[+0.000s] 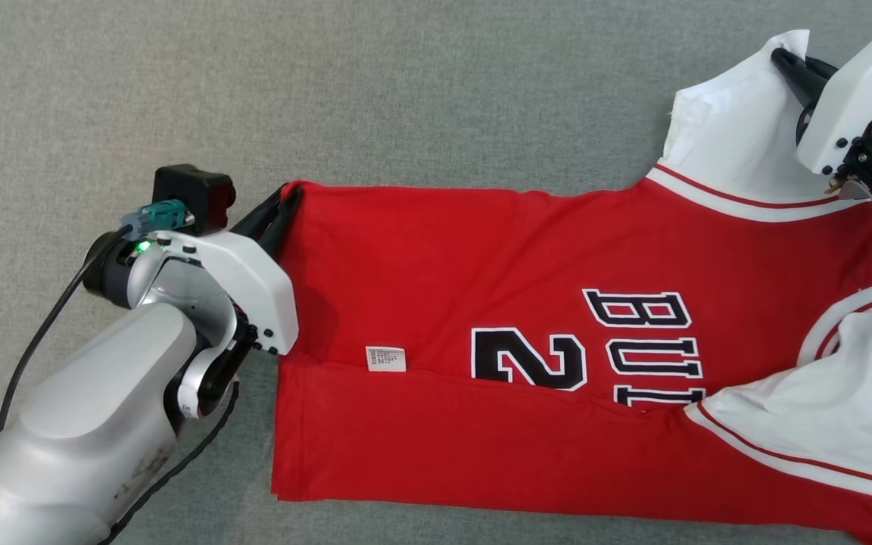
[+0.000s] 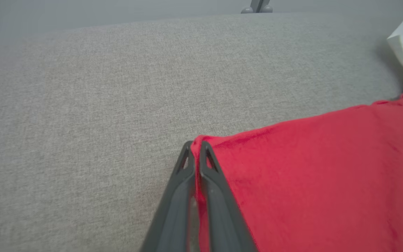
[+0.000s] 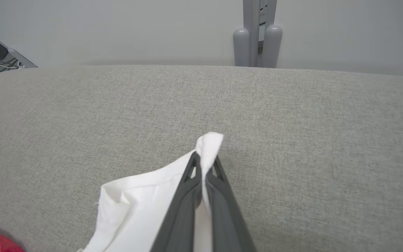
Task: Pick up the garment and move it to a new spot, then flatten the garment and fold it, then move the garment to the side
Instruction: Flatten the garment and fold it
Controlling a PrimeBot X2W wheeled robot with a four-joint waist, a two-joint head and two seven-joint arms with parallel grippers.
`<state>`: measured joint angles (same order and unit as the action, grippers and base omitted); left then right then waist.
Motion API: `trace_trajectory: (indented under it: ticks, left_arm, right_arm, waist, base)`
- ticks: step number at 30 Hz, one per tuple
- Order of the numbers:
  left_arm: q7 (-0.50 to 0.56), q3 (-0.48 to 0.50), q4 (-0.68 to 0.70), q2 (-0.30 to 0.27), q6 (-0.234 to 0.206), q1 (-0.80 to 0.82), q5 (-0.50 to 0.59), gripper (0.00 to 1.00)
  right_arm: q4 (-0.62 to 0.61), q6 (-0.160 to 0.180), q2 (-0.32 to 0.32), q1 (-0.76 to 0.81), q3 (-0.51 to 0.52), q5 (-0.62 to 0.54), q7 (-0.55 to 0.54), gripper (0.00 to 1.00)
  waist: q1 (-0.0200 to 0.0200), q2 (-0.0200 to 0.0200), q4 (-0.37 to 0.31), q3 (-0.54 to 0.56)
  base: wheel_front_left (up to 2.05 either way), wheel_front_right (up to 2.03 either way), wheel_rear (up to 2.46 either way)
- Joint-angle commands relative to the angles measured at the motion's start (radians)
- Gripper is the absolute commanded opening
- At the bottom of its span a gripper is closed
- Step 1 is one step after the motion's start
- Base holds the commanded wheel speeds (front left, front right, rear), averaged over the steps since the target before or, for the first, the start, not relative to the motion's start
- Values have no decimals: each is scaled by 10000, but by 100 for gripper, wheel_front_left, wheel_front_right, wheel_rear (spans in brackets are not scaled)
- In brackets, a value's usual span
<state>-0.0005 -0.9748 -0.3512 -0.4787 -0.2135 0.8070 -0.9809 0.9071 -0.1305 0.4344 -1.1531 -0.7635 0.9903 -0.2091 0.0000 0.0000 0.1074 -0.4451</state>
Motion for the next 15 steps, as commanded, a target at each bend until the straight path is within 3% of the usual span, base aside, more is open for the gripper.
trace_trajectory:
  ticks: [1,7,15]
  left_arm:
    - [-34,61,-44,-83,5,-98,-69,0]
    - [-89,39,24,-233,-4,-455,-198,0]
    - [267,-64,167,-666,99,-870,-442,0]
  right_arm:
    - [-19,-6,108,122,-60,103,96,0]
    - [-211,-6,134,336,-334,662,218,0]
    - [-1013,-6,429,890,-957,1621,-772,0]
  waist:
    - [0,0,-81,167]
    - [0,0,-285,660]
    - [0,0,-562,1357]
  base:
    - [0,0,0]
    - [0,0,0]
    - [0,0,0]
